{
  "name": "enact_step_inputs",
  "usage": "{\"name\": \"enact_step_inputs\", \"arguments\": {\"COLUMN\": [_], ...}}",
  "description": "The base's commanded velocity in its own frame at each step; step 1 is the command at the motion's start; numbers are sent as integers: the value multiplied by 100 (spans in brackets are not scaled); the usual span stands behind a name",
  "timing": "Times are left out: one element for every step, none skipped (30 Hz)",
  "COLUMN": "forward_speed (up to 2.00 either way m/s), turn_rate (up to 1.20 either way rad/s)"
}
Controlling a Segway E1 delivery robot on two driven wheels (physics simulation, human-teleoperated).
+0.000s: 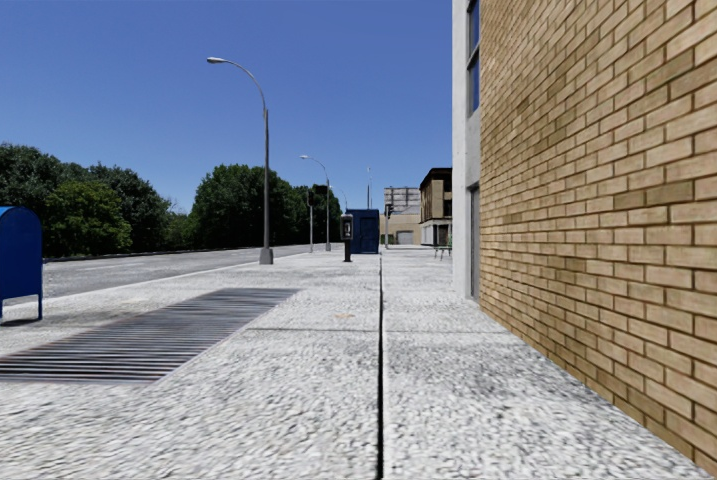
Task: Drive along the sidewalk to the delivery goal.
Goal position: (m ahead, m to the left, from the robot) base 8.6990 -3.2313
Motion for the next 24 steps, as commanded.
{"name": "enact_step_inputs", "arguments": {"forward_speed": [200,200,200,200,200,200,200,200,200,200,200,200,200,200,200,200,200,200,200,200,200,200,200,200], "turn_rate": [0,0,0,0,0,0,0,0,0,0,0,0,0,0,0,0,0,0,0,0,0,0,-7,-16]}}
